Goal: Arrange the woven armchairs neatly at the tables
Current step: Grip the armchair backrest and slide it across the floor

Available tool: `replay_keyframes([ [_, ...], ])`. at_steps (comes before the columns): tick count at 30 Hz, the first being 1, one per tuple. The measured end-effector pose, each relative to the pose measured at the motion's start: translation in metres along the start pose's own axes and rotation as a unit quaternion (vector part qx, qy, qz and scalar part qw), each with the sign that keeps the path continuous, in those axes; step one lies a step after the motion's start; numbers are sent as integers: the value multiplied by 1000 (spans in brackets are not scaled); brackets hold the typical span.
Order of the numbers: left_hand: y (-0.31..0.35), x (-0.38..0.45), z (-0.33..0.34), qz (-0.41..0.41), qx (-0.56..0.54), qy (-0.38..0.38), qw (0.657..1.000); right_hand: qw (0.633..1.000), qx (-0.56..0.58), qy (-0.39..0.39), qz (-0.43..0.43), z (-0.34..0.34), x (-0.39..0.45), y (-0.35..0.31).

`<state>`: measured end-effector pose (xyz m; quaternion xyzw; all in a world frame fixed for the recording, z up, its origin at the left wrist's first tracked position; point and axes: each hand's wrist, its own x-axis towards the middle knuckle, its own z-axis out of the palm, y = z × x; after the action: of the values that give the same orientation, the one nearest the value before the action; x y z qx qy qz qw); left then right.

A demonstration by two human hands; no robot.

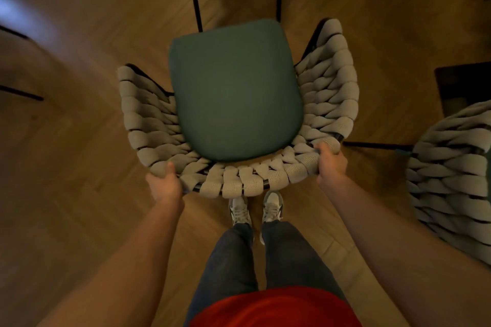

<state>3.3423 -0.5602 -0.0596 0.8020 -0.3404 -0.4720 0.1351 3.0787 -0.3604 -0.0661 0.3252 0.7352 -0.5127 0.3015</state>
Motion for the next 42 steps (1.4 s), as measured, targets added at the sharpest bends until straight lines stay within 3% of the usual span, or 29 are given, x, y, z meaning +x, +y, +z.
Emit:
replay_keyframes([
  [9, 56, -5, 67, 113, 89, -74, 987, 989, 94, 83, 74, -39, 7, -3],
  [19, 117, -25, 158, 203, 141, -141, 959, 970, 185, 115, 108, -60, 37, -34],
  [31, 180, -51, 254, 220, 202, -195, 934, 944, 276, 133, 121, -76, 64, -89],
  [42, 236, -30, 310, 240, 255, -234, 907, 905, 358, 164, 158, -35, 65, -105],
])
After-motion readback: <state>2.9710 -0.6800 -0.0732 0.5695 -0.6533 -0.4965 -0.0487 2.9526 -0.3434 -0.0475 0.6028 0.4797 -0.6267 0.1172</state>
